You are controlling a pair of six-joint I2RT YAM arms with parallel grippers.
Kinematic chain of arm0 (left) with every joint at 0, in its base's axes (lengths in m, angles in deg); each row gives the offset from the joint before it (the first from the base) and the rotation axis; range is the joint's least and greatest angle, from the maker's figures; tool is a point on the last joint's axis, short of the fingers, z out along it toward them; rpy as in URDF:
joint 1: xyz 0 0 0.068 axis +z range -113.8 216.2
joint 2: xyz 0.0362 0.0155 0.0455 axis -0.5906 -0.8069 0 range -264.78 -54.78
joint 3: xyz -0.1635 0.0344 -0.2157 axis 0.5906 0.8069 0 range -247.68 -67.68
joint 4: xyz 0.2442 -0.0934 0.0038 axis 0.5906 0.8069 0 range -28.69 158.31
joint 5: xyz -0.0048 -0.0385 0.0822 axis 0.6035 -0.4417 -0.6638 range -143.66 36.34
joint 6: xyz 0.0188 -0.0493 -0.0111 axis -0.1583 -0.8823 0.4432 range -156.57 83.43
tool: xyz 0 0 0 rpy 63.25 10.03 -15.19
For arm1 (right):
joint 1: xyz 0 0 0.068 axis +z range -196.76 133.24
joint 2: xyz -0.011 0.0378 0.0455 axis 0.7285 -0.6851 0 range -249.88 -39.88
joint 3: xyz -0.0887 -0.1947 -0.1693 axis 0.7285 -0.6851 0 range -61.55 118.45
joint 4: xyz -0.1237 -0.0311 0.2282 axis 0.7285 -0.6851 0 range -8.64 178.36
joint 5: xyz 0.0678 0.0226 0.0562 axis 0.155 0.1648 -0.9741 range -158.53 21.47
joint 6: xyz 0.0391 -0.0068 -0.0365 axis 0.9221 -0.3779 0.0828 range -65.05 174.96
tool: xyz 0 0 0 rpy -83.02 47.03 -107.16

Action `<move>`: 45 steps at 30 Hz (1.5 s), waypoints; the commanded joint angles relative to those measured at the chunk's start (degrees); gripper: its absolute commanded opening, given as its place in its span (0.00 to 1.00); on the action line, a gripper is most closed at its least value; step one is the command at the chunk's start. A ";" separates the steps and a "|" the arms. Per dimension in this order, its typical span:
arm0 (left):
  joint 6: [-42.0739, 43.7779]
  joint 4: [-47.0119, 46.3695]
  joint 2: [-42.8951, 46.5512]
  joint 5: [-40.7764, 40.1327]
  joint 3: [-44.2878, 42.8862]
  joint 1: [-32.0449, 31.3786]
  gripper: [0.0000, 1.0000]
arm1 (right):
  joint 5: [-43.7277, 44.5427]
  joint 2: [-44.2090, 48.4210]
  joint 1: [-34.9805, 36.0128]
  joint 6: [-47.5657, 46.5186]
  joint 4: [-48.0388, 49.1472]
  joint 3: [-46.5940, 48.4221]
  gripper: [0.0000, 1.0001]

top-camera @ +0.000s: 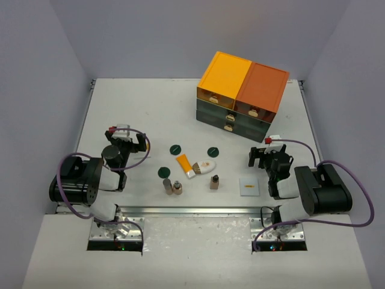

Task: Organize the makeup

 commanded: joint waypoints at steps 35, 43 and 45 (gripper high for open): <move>9.82 88.59 11.56 0.60 -55.15 -10.89 0.97 | 26.24 32.48 17.36 31.86 -76.21 46.15 0.68; 11.52 84.70 17.03 0.09 -44.56 -5.11 1.00 | 56.31 14.06 29.65 29.08 -77.36 56.74 0.87; 11.58 84.22 17.52 1.66 -43.01 -2.60 1.00 | 58.45 14.08 29.57 29.89 -74.25 55.39 0.84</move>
